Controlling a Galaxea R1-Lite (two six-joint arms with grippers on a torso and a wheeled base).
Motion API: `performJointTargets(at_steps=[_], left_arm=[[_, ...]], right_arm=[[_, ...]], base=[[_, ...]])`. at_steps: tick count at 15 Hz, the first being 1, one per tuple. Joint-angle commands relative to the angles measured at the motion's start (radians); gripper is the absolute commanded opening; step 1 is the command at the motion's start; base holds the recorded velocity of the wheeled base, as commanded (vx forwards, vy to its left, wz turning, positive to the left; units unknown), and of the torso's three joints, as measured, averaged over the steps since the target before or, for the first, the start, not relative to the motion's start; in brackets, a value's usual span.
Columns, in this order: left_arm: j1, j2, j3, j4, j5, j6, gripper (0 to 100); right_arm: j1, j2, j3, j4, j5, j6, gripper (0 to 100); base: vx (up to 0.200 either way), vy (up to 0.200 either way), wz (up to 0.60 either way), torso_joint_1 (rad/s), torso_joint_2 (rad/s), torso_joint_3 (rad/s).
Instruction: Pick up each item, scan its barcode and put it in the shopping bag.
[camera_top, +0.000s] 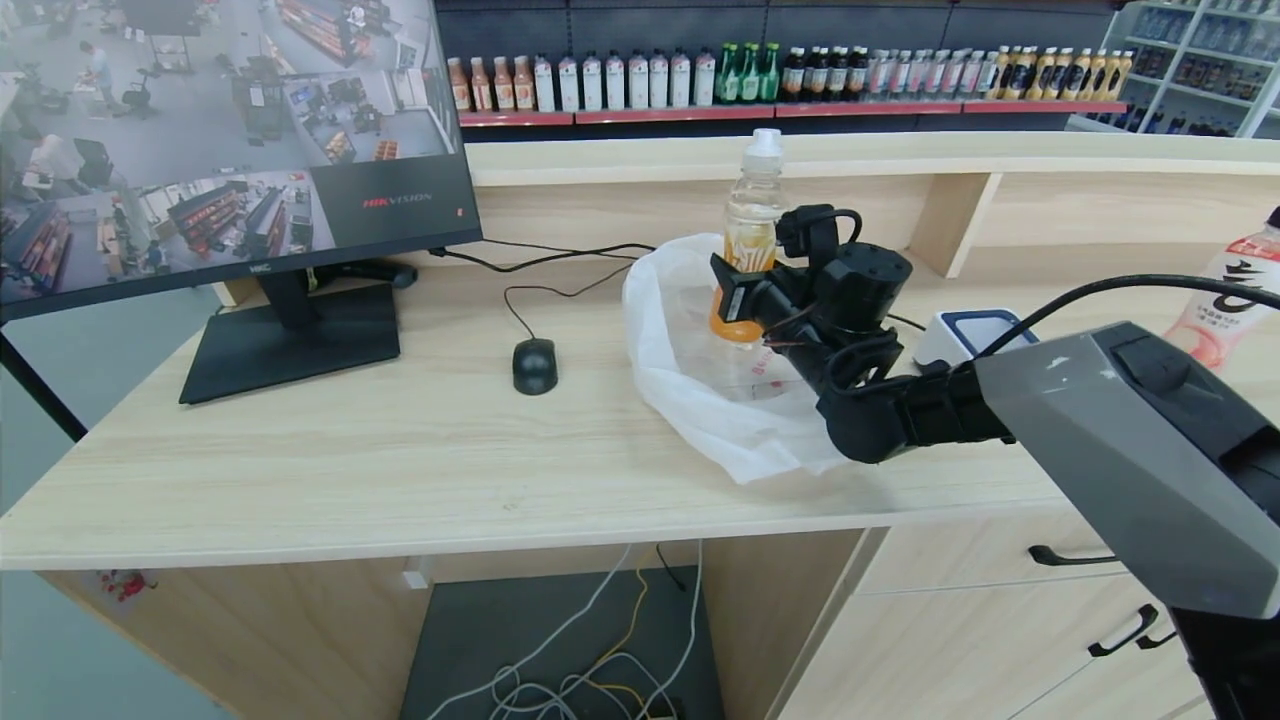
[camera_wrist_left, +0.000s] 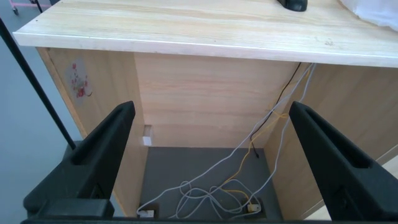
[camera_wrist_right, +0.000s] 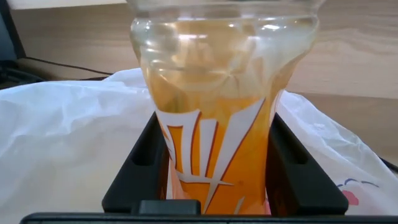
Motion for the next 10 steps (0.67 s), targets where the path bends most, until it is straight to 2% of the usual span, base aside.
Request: performJointTargets(at_steps=[1, 10], left_arm=[[0.000, 0.000, 0.000, 0.000, 0.001, 0.000, 100], [0.000, 0.000, 0.000, 0.000, 0.001, 0.000, 100]], right_arm=[[0.002, 0.023, -0.018, 0.000, -0.001, 0.000, 0], [0.005, 0.039, -0.012, 0.001, -0.011, -0.005, 0]], base=[[0.000, 0.000, 0.00, 0.000, 0.00, 0.000], [0.000, 0.000, 0.00, 0.000, 0.00, 0.000]])
